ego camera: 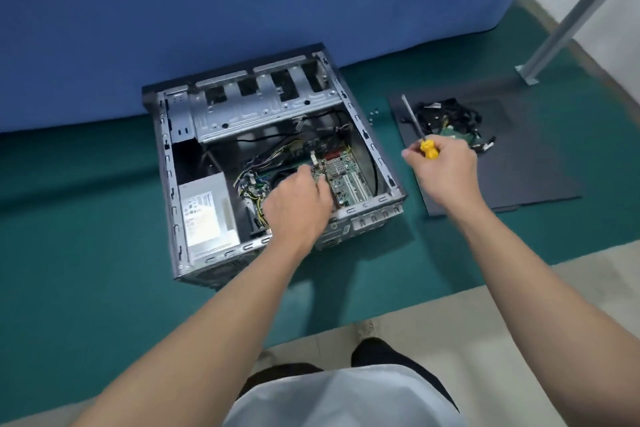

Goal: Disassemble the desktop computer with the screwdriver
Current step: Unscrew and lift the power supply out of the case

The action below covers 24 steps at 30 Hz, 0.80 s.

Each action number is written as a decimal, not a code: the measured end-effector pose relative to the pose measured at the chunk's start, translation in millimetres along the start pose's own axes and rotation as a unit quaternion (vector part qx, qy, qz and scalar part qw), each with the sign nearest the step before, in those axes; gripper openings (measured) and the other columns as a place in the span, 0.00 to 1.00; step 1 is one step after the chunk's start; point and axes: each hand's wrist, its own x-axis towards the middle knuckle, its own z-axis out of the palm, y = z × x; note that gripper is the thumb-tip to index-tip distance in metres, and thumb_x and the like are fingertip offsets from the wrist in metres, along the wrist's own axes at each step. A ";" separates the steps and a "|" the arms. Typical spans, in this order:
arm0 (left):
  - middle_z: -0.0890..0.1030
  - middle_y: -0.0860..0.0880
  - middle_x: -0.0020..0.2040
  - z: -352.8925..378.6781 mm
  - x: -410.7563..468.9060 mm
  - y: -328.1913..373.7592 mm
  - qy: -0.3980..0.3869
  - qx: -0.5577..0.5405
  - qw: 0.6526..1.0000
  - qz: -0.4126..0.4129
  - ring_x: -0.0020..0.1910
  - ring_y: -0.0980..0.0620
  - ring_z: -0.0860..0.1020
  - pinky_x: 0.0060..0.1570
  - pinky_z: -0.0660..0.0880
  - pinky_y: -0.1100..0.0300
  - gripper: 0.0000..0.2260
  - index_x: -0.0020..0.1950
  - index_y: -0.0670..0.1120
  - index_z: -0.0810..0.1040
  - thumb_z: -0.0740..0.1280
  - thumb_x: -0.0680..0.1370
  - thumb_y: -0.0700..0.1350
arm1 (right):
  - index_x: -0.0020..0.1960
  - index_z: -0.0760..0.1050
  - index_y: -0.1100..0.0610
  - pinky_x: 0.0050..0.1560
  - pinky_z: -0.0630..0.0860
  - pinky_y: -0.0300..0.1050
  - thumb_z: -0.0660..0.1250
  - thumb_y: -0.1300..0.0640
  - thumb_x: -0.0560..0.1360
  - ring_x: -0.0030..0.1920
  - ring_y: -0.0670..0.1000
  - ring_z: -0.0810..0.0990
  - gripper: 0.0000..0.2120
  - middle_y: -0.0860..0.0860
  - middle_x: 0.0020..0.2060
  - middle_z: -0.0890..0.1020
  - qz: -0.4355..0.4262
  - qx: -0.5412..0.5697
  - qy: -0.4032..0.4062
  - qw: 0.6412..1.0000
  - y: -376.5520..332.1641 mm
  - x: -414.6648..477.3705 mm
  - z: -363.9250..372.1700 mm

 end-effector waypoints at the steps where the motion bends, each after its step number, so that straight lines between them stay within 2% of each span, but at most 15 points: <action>1: 0.72 0.55 0.30 6.3 2.7 -0.3 -0.019 0.009 0.999 -0.049 0.25 0.56 0.65 0.26 0.54 0.63 0.12 0.49 0.47 0.77 0.58 0.81 0.52 | 0.36 0.78 0.53 0.36 0.65 0.41 0.71 0.52 0.73 0.35 0.53 0.75 0.08 0.48 0.29 0.78 -0.008 -0.023 -0.016 1.000 6.8 20.6 3.9; 2: 0.71 0.55 0.30 12.5 4.3 -1.4 -0.042 0.015 0.995 -0.091 0.25 0.57 0.64 0.26 0.55 0.62 0.14 0.47 0.47 0.76 0.57 0.81 0.54 | 0.37 0.78 0.55 0.38 0.67 0.43 0.71 0.52 0.73 0.38 0.56 0.76 0.09 0.52 0.31 0.79 -0.016 -0.046 -0.033 0.998 14.0 40.2 9.3; 4: 0.74 0.51 0.32 21.6 8.5 -4.1 -0.077 0.032 0.987 -0.140 0.28 0.52 0.69 0.31 0.63 0.59 0.17 0.45 0.47 0.76 0.55 0.80 0.57 | 0.36 0.76 0.57 0.41 0.71 0.46 0.70 0.53 0.73 0.41 0.59 0.77 0.10 0.57 0.36 0.81 -0.026 -0.084 -0.067 0.994 27.4 76.5 24.0; 6: 0.79 0.48 0.37 25.0 15.0 -5.7 -0.109 0.031 0.979 -0.167 0.35 0.45 0.76 0.37 0.70 0.55 0.20 0.46 0.48 0.78 0.54 0.80 0.59 | 0.32 0.71 0.55 0.42 0.71 0.46 0.69 0.54 0.73 0.44 0.61 0.78 0.13 0.59 0.38 0.80 -0.028 -0.110 -0.096 0.989 35.9 105.6 43.1; 8: 0.81 0.46 0.40 26.6 18.8 -6.5 -0.130 0.023 0.972 -0.193 0.40 0.42 0.79 0.43 0.76 0.51 0.20 0.45 0.49 0.78 0.53 0.80 0.61 | 0.34 0.72 0.54 0.46 0.74 0.48 0.68 0.54 0.73 0.47 0.62 0.78 0.11 0.61 0.42 0.81 -0.023 -0.137 -0.128 0.982 41.5 127.8 63.0; 10: 0.81 0.45 0.40 28.5 19.5 -6.0 -0.130 0.046 0.971 -0.196 0.40 0.41 0.78 0.44 0.75 0.50 0.21 0.45 0.49 0.78 0.53 0.80 0.61 | 0.41 0.77 0.54 0.49 0.76 0.50 0.67 0.55 0.73 0.50 0.62 0.79 0.04 0.61 0.47 0.81 -0.017 -0.163 -0.151 0.975 47.7 145.9 81.7; 13: 0.78 0.44 0.39 31.3 20.1 -3.8 -0.129 0.086 0.971 -0.181 0.38 0.41 0.74 0.39 0.71 0.52 0.20 0.46 0.47 0.77 0.53 0.80 0.60 | 0.49 0.79 0.57 0.47 0.74 0.49 0.65 0.57 0.74 0.50 0.63 0.79 0.07 0.61 0.49 0.81 -0.001 -0.200 -0.153 0.968 53.8 169.1 105.2; 17: 0.73 0.46 0.35 29.2 19.6 -2.5 -0.132 0.096 0.967 -0.197 0.35 0.42 0.71 0.37 0.67 0.53 0.20 0.44 0.48 0.76 0.53 0.80 0.60 | 0.52 0.79 0.56 0.53 0.77 0.52 0.64 0.58 0.73 0.52 0.63 0.79 0.09 0.60 0.52 0.80 0.018 -0.225 -0.152 0.962 52.7 189.7 130.9; 24: 0.79 0.44 0.37 29.1 18.0 -2.8 -0.111 0.094 0.972 -0.184 0.33 0.41 0.69 0.36 0.66 0.54 0.19 0.44 0.48 0.76 0.53 0.80 0.58 | 0.54 0.77 0.60 0.53 0.75 0.53 0.65 0.58 0.74 0.54 0.64 0.78 0.10 0.61 0.54 0.79 0.023 -0.261 -0.133 0.956 59.5 202.4 152.7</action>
